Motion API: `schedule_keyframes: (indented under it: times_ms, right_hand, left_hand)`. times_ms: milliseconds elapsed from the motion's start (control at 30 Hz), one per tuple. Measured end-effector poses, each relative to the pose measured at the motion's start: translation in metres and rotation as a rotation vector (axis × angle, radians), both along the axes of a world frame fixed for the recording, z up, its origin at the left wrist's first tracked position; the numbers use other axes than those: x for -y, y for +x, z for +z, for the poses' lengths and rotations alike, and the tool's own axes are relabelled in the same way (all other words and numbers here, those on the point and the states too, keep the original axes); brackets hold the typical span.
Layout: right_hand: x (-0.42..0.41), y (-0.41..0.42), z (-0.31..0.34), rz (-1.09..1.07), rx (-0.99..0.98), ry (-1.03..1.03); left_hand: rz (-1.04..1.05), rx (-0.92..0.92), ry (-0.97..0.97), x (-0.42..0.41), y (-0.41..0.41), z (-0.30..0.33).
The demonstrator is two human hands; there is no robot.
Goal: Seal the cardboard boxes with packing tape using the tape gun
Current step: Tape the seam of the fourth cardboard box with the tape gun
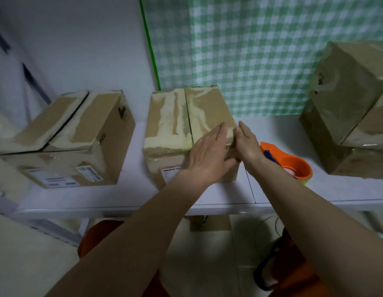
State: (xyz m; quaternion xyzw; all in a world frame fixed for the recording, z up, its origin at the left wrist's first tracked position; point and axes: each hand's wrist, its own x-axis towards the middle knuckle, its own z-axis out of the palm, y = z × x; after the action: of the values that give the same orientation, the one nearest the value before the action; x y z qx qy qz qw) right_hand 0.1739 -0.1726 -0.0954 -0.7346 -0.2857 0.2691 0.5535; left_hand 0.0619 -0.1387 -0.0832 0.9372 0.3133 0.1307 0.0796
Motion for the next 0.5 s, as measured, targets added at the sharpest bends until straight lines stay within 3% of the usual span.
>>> schedule_keyframes:
  times_ms: [133, 200, 500]
  right_hand:
    - [-0.008, -0.001, -0.005, 0.017, 0.186, -0.032]
    - [-0.011, -0.004, -0.011, 0.001, 0.21, -0.032]
    - [-0.001, -0.05, -0.012, -0.064, 0.094, 0.057]
  left_hand:
    - [0.364, -0.045, 0.086, -0.024, -0.045, -0.009]
    - [0.49, -0.11, 0.041, -0.035, -0.063, -0.013]
    - [0.408, -0.154, -0.018, -0.054, -0.087, -0.004]
